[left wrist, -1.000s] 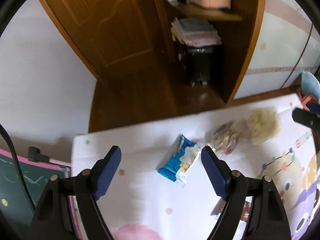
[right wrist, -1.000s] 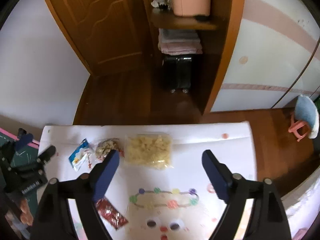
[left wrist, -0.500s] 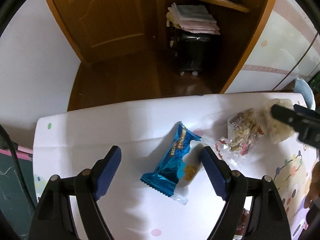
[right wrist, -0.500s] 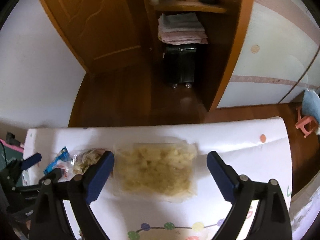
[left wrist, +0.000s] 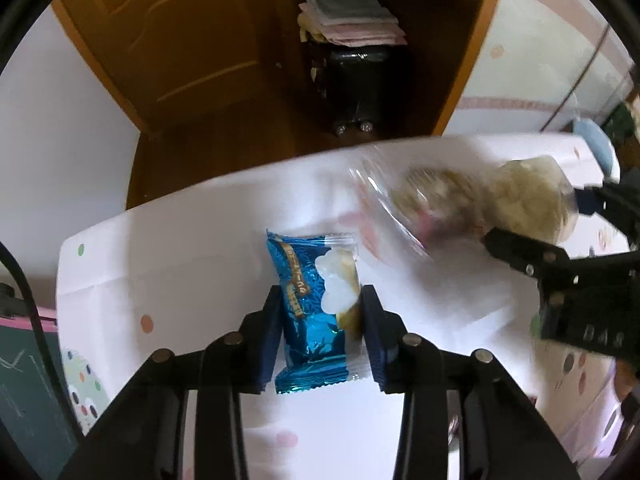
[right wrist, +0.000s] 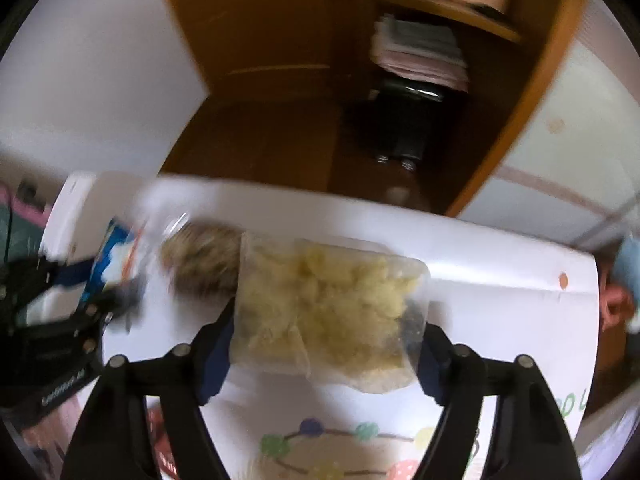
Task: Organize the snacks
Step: 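Grasp the blue wrapped cake with left tool while right tool grasps the noodle bag, then carry the blue cake and noodle bag over the white tray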
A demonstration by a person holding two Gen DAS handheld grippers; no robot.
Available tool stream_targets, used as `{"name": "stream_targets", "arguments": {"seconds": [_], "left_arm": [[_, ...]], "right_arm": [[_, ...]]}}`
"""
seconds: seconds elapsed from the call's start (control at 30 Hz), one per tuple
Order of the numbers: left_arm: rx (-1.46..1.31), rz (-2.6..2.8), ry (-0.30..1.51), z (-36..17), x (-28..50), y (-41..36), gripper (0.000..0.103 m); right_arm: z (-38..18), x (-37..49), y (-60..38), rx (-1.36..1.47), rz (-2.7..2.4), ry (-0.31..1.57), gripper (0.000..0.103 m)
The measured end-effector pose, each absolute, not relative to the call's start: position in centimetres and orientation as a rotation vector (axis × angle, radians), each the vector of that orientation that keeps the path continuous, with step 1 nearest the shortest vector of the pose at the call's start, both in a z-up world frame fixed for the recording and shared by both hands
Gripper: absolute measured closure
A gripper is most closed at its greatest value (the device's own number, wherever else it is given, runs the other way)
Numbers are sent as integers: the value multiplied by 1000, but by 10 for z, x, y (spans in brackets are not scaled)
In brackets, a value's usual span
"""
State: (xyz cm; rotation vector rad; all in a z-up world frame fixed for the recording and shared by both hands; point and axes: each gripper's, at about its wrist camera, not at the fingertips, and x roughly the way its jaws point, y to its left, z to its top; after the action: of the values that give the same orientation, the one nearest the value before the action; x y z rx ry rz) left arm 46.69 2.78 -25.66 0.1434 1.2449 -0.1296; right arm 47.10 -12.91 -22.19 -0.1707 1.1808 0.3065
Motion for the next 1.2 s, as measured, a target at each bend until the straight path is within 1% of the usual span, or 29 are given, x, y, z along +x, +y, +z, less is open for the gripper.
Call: {"name": "stream_targets", "arguments": {"seconds": [0.37,0.47,0.6,0.73,0.83,1.07,1.2], "left_arm": [[184,-219,1317,-249,395,10,68],[171,-207,1305,-235,382,12,68],[144,-191,1271,-205,366,15,68],[129,-198,1212,-153,333,12,68],[127,-207,1152,-103,300,7,68],[113,-191,991,4,230,-1,68],[104,-194,921,50,185,0,68]], "right_arm": [[-219,385,-97,-357,546,1213,31],[-206,368,-103,-331,537,1199,32],[-174,351,-122,-242,505,1166,33],[-128,324,-139,-189,474,1105,33],[-85,296,-153,-166,453,1043,33],[9,219,-175,-150,385,889,33],[53,165,-180,-151,357,801,33]]}}
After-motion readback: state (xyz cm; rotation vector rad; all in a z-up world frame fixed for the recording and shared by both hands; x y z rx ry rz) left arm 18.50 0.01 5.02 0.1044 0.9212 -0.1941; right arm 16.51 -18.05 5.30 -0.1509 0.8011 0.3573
